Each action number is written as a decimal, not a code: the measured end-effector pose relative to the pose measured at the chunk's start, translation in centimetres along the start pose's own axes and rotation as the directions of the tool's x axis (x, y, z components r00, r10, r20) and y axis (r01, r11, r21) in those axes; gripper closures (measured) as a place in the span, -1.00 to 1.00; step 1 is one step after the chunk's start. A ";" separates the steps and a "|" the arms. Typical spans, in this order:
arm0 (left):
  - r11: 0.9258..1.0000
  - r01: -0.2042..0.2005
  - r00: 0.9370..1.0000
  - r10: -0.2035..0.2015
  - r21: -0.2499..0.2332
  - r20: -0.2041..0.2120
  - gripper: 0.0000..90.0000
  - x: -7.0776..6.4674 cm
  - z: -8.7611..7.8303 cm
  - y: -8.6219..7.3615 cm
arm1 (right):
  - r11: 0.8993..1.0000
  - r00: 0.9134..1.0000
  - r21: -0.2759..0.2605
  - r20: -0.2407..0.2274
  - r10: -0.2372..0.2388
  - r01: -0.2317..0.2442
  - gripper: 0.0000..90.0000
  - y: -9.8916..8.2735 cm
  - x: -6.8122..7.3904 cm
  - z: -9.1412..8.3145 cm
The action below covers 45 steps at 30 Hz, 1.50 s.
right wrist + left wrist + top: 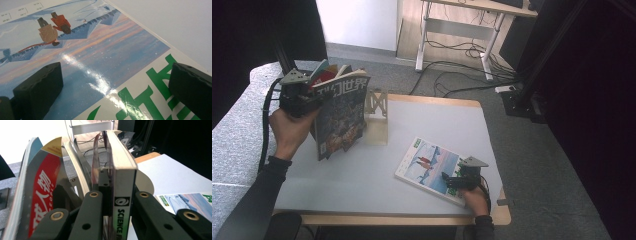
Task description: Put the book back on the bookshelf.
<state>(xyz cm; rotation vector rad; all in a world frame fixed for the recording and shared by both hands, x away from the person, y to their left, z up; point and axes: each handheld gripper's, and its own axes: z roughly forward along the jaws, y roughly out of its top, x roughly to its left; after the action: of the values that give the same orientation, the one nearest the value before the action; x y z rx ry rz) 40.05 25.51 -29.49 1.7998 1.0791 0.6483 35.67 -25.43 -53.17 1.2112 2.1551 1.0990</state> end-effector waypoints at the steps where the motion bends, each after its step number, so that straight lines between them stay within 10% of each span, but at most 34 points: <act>1: 1.000 0.000 1.000 0.000 0.002 -0.003 0.84 0.0 0.3 0.0 | 1.000 1.000 0.000 0.000 0.001 -0.001 -1.00 0.0 0.0 0.0; 20: 1.000 -0.024 1.000 0.024 -0.017 -0.004 0.83 -0.5 4.7 -0.7 | 1.000 1.000 -0.002 -0.001 0.001 -0.001 -1.00 0.0 0.0 0.0; 45: 0.987 -0.079 0.997 0.079 0.142 0.003 0.74 -0.6 1.6 -1.7 | 1.000 1.000 0.001 -0.003 0.000 0.000 -1.00 0.0 0.0 0.0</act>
<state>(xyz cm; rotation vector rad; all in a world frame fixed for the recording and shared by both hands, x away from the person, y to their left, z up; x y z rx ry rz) 40.34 24.59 -31.76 1.9728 1.0827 0.6345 35.65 -25.45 -53.18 1.2112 2.1578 1.1004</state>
